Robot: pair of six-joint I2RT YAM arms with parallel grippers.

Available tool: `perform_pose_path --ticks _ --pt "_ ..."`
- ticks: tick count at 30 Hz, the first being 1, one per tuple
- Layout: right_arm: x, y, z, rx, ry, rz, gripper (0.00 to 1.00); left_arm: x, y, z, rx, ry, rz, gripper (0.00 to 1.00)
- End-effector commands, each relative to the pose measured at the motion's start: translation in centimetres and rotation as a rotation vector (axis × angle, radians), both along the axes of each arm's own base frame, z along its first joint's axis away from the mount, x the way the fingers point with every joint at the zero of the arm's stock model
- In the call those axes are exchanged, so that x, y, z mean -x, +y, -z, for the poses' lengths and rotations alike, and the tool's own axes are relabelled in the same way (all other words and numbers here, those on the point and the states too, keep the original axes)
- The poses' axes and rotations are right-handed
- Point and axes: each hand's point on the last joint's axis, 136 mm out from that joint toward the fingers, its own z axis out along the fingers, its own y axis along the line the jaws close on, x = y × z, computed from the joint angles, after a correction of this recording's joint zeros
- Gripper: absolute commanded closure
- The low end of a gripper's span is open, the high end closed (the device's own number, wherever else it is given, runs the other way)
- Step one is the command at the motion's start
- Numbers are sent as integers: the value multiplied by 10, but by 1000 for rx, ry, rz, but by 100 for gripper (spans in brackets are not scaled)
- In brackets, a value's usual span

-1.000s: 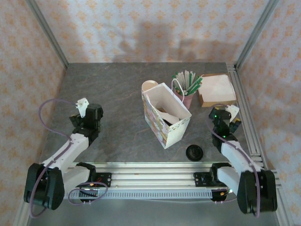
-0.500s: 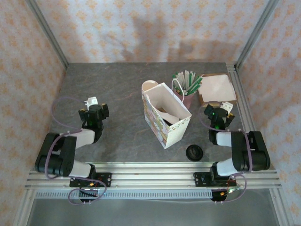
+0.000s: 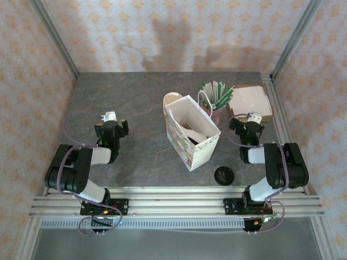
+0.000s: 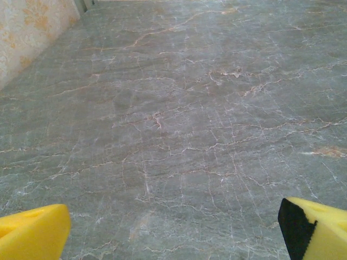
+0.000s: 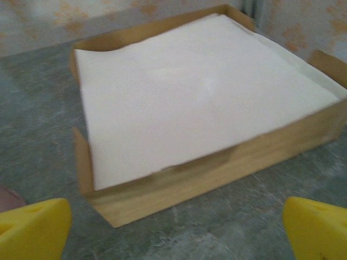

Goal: Pack the takeout coffee

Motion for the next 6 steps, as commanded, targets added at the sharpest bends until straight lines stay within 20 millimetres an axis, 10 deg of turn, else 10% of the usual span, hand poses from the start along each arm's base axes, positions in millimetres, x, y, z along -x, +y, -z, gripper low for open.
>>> perform_pose_path --ticks 1,6 --pt "-8 20 -3 1 -4 -126 1 -7 3 -17 -4 -57 -1 0" --pt "-7 6 -4 8 -2 -34 1 -7 3 -17 -4 -58 -1 0"
